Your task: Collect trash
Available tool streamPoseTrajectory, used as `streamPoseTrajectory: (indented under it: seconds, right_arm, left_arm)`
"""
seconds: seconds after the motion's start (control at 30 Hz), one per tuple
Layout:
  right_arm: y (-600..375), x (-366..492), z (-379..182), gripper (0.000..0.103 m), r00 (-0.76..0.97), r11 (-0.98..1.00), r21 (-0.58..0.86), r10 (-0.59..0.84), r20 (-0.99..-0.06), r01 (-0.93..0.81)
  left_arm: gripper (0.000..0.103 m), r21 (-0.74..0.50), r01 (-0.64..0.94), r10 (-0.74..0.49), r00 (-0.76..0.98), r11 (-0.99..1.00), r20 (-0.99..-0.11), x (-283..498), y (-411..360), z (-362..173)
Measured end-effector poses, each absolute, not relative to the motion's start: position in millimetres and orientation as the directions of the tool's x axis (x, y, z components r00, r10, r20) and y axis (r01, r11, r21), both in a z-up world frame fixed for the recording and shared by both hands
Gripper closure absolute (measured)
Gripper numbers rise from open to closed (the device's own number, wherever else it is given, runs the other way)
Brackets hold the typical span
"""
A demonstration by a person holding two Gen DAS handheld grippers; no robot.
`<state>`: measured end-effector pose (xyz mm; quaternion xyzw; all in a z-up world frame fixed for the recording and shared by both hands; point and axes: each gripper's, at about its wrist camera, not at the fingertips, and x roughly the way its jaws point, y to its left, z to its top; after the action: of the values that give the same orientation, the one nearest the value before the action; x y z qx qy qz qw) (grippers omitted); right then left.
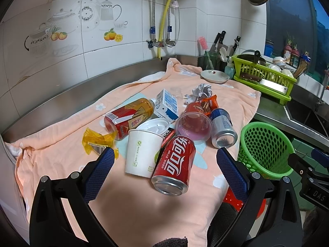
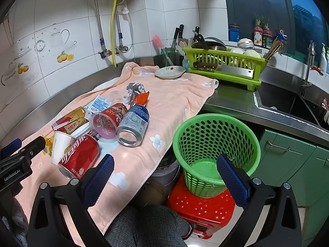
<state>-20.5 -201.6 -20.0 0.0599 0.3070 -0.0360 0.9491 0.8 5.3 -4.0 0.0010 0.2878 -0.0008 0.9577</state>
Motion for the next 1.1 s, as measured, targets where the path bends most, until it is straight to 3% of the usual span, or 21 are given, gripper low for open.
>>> streamPoseTrajectory:
  seconds: [1.1]
  right_arm:
    - [-194.3,-8.0,-27.4,0.006,0.798,0.993,0.085,-0.014,-0.603,0.082]
  left_arm:
    - [0.005,0.004,-0.012,0.012,0.828,1.000,-0.561,10.4,8.7,-8.4]
